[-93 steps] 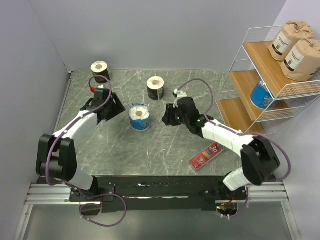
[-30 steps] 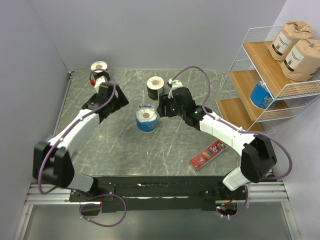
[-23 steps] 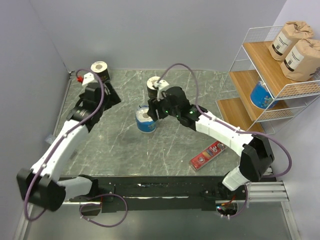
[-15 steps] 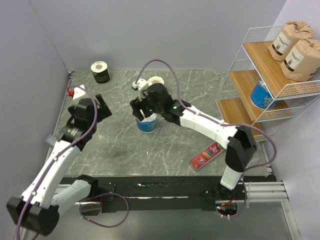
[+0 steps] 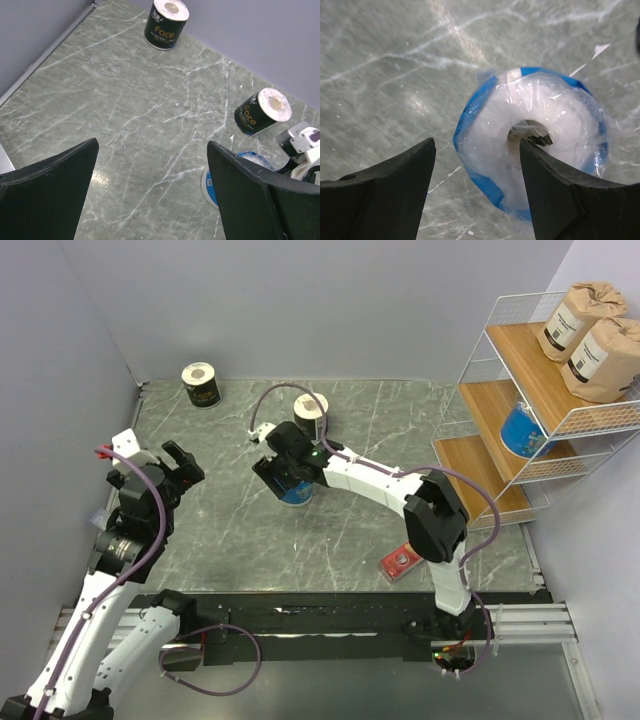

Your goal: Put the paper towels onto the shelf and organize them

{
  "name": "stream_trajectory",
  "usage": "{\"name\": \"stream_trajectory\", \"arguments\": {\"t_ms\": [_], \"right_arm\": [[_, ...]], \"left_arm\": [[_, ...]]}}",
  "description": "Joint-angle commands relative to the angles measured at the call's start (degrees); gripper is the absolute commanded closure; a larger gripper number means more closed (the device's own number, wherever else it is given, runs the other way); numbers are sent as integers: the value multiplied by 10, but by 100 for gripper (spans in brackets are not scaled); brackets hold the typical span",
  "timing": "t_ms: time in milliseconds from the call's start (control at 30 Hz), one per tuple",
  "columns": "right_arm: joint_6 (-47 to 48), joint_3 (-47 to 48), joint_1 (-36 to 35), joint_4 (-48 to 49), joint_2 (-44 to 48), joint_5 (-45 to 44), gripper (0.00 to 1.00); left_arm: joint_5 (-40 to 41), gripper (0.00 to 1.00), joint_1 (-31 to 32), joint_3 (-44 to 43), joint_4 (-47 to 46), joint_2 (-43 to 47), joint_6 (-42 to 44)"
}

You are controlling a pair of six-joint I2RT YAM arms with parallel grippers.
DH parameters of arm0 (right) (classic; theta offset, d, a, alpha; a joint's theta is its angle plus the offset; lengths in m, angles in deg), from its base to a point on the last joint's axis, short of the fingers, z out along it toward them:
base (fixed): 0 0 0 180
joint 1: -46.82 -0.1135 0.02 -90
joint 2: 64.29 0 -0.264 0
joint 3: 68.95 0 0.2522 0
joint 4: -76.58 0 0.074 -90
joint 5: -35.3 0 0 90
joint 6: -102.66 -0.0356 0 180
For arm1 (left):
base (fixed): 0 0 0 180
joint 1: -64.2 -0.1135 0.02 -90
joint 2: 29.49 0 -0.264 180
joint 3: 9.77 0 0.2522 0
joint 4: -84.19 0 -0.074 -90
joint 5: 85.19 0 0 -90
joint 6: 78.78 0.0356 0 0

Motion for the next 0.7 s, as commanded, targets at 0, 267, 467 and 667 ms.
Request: {"name": "stream_trajectory", "arguments": {"t_ms": [0, 267, 467, 667], "right_arm": [[-14, 39, -7, -24, -17, -26, 25], [-5, 49, -12, -30, -49, -62, 28], [7, 55, -13, -46, -56, -81, 30], [25, 50, -14, -51, -49, -99, 49]], "left_arm": [[16, 3, 2, -2, -7, -13, 6], [15, 4, 2, 0, -12, -13, 7], [15, 4, 2, -2, -9, -14, 6], [14, 4, 2, 0, -12, -9, 7]]}}
